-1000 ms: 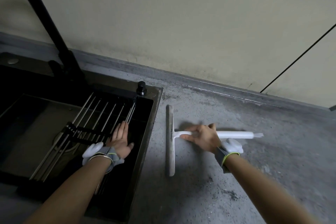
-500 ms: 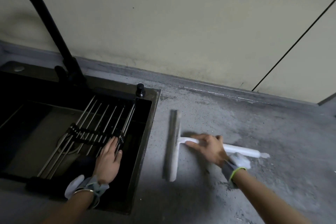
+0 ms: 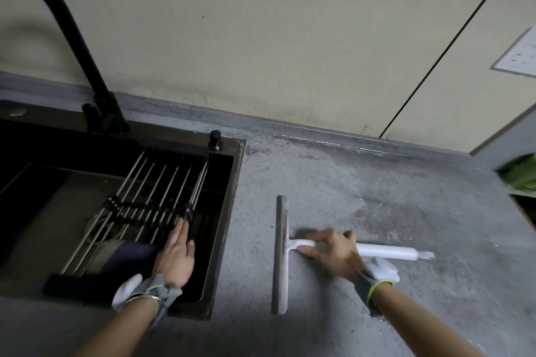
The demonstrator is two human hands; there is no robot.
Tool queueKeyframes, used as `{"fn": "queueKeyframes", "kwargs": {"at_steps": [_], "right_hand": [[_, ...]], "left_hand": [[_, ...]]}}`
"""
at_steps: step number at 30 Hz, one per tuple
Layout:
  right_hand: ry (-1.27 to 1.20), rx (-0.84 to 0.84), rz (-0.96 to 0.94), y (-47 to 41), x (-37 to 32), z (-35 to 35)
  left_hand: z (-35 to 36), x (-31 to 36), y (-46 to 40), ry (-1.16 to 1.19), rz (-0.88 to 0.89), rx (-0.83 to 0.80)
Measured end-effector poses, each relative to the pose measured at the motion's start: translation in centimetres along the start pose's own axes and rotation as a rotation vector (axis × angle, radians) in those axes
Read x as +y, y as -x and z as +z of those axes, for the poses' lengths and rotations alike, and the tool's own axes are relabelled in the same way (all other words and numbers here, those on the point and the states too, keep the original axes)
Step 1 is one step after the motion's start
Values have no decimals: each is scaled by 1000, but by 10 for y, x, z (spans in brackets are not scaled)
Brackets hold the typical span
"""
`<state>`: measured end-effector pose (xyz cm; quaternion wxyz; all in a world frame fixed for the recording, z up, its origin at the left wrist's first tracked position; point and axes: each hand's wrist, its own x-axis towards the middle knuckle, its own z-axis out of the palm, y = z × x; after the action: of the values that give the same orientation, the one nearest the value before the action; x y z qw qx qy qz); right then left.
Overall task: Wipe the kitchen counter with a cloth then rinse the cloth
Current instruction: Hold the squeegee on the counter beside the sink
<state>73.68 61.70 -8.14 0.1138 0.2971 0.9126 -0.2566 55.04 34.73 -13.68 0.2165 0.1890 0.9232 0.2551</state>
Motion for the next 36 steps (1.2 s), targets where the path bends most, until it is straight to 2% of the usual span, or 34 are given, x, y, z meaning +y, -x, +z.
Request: {"fn": "queueKeyframes", "kwargs": {"at_steps": [7, 11, 18, 25, 29, 36], "right_hand": [[25, -8, -136, -9, -54, 37], [21, 7, -149, -9, -74, 45], [-134, 49, -47, 5, -28, 9], [-29, 78, 31, 27, 22, -20], [-23, 80, 1, 27, 12, -7], [5, -13, -111, 6, -40, 30]], "left_hand": [[-4, 8, 0, -97, -34, -84], [-6, 8, -1, -106, -38, -104], [-7, 10, -1, -83, -47, -100], [-5, 14, -3, -48, -61, -114], [-3, 14, -2, -64, -70, -107], [1, 14, -2, -101, -87, -78]]}}
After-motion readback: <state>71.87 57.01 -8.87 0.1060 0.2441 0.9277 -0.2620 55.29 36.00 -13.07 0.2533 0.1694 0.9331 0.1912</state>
